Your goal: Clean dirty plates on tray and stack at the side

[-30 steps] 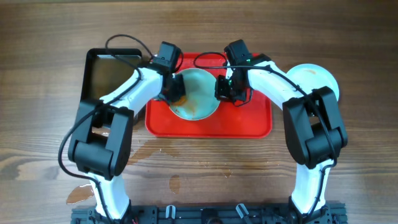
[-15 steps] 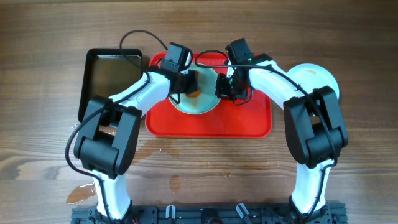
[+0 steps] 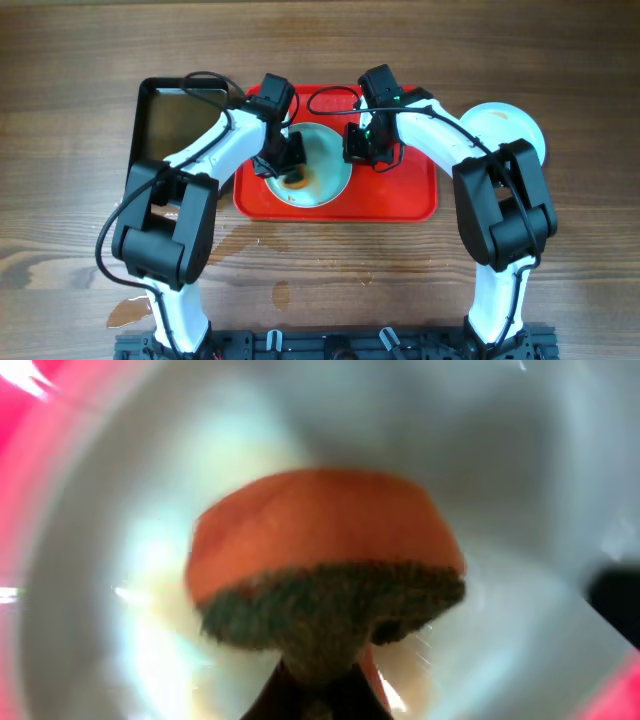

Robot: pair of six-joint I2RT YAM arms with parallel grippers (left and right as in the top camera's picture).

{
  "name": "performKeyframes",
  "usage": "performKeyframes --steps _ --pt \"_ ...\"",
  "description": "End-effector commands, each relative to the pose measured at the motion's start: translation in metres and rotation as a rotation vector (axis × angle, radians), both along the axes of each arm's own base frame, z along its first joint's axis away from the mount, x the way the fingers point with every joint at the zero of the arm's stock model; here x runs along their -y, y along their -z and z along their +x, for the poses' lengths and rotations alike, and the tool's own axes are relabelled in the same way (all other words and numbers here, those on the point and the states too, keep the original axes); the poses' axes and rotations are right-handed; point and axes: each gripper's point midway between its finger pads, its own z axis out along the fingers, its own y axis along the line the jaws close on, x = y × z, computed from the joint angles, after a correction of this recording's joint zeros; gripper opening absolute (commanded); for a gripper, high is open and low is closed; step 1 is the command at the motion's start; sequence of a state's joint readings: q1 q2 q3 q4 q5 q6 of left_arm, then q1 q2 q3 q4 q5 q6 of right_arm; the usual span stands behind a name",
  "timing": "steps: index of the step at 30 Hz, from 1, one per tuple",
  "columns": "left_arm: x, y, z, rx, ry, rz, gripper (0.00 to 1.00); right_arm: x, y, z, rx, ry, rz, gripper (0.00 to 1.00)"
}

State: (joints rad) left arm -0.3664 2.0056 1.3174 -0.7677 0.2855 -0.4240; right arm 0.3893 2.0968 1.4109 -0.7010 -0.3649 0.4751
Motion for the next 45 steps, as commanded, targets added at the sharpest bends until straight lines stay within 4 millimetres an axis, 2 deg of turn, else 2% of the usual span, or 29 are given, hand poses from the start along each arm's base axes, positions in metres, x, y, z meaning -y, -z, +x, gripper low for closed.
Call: performKeyframes --steps 1,3,6,8,9,12,14,16,17,19,20,24,27,30,32,35,37,38,41,43,45 --pt "0.018 -0.006 -0.007 -0.095 0.042 -0.25 0.04 0.006 0.014 0.001 -0.021 0.033 -0.032 0.04" --pt "0.006 -0.021 0.013 -0.065 -0.008 -0.298 0.04 0.006 0.014 0.002 -0.021 0.034 -0.031 0.04" --pt "-0.021 -0.068 0.045 0.031 -0.077 -0.33 0.04 0.007 0.013 0.003 -0.024 0.04 -0.019 0.04" --pt "-0.028 -0.097 0.053 0.118 -0.074 -0.328 0.04 0.009 0.011 0.005 -0.031 0.046 0.009 0.04" --pt "-0.04 -0.11 0.056 0.183 -0.084 -0.252 0.04 0.012 0.006 0.008 -0.024 0.048 0.026 0.04" --pt "-0.061 -0.107 0.057 0.201 -0.134 -0.118 0.04 0.017 -0.018 0.016 0.032 0.035 0.064 0.04" --pt "-0.073 -0.1 0.057 0.191 -0.176 -0.053 0.04 0.025 -0.043 0.023 0.092 0.048 0.055 0.04" --pt "-0.078 -0.099 0.06 0.201 -0.194 -0.023 0.04 0.044 -0.072 0.028 0.179 0.077 -0.023 0.04" --pt "-0.082 -0.098 0.061 0.2 -0.217 -0.004 0.04 0.056 -0.085 0.029 0.224 0.097 -0.087 0.04" --pt "-0.083 -0.098 0.061 0.197 -0.229 0.001 0.04 0.097 -0.125 0.025 0.357 0.151 -0.324 0.04" --pt "-0.083 -0.098 0.062 0.202 -0.231 0.0 0.04 0.109 -0.142 0.022 0.412 0.167 -0.408 0.04" --pt "-0.081 -0.1 0.068 0.231 -0.229 -0.009 0.04 0.14 -0.197 0.01 0.604 0.197 -0.729 0.04" --pt "-0.079 -0.1 0.069 0.234 -0.225 -0.01 0.04 0.145 -0.233 0.001 0.756 0.187 -1.02 0.04" --pt "-0.079 -0.1 0.069 0.234 -0.225 -0.01 0.04 0.132 -0.279 -0.011 0.949 0.203 -1.253 0.04" --pt "-0.079 -0.1 0.069 0.234 -0.225 -0.01 0.04 0.121 -0.296 -0.019 1.029 0.208 -1.317 0.04" --pt "-0.079 -0.1 0.069 0.234 -0.225 -0.01 0.04 0.106 -0.296 -0.017 1.039 0.135 -1.301 0.04" --pt "-0.079 -0.1 0.069 0.234 -0.225 -0.01 0.04 0.091 -0.276 -0.01 0.991 0.047 -1.183 0.04" --pt "-0.079 -0.1 0.069 0.234 -0.225 -0.01 0.04 0.084 -0.259 -0.007 0.944 0.018 -1.071 0.04" --pt "-0.079 -0.1 0.069 0.233 -0.225 -0.01 0.04 0.082 -0.222 0.002 0.8 0.048 -0.812 0.06" --pt "-0.079 -0.1 0.069 0.233 -0.225 -0.01 0.04 0.083 -0.195 0.005 0.647 0.045 -0.594 0.38" --pt "-0.079 -0.1 0.069 0.234 -0.225 -0.01 0.04 0.08 -0.175 0.001 0.494 0.045 -0.365 0.45"
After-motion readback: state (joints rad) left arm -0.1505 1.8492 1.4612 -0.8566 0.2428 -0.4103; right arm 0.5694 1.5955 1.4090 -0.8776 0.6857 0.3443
